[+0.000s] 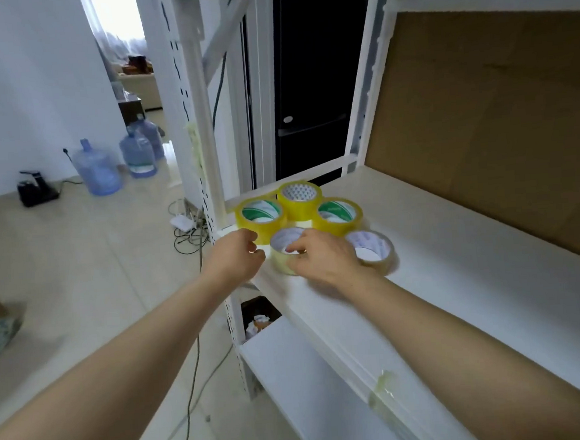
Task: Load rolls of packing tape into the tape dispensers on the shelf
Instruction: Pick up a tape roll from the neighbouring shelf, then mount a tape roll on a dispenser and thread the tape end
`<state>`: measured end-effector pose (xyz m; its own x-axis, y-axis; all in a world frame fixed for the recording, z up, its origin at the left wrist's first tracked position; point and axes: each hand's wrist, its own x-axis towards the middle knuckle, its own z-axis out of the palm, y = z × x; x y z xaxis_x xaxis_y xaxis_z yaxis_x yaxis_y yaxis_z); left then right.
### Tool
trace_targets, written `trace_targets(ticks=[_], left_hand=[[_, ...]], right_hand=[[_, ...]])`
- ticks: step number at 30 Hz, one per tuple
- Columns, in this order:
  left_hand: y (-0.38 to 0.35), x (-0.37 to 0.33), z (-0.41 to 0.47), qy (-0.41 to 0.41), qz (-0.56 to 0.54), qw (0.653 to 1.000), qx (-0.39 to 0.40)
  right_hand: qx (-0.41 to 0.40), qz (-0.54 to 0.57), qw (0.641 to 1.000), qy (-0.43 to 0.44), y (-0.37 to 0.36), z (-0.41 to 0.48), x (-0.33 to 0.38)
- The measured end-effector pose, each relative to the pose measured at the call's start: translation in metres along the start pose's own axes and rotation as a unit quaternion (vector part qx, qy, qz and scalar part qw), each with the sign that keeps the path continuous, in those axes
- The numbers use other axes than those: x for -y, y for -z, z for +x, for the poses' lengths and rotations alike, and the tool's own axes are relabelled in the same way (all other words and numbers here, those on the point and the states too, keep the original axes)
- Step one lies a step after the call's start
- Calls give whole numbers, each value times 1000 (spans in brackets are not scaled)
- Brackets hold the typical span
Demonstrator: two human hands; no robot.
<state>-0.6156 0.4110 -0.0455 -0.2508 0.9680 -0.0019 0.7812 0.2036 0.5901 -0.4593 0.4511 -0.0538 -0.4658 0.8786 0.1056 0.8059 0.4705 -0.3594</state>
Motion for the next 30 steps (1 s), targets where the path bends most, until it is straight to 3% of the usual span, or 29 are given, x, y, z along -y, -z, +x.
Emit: trace_targets(ticks=[4,6,9,13,16,18,21,24,30], left_hand=[[7,1,23,-45,9,999,-1],[14,2,37,-83,6,997,0],[23,9,57,-116,-15,993,12],[30,17,73,-139,-104,984,40],[32,3,80,-152,-189,969,56],[30,-18,77,-135,-272,949,88],[26,-60,56,-104,-399,895,172],[12,-103,24,-92,-460,845,256],[-38,-186,-92,-107,-474,770,413]], right_hand=[[-88,-106,986,-94,23,37,-13],[-12,-180,970,-165,28,55,-25],[63,-183,950,-247,18,71,-35],[-68,-136,949,-276,18,74,-36],[-194,59,945,-257,41,60,-27],[-253,226,910,-239,53,40,-18],[-314,335,858,-230,67,-3,-4],[-354,355,833,-236,81,-57,1],[-406,314,800,-310,108,-223,1]])
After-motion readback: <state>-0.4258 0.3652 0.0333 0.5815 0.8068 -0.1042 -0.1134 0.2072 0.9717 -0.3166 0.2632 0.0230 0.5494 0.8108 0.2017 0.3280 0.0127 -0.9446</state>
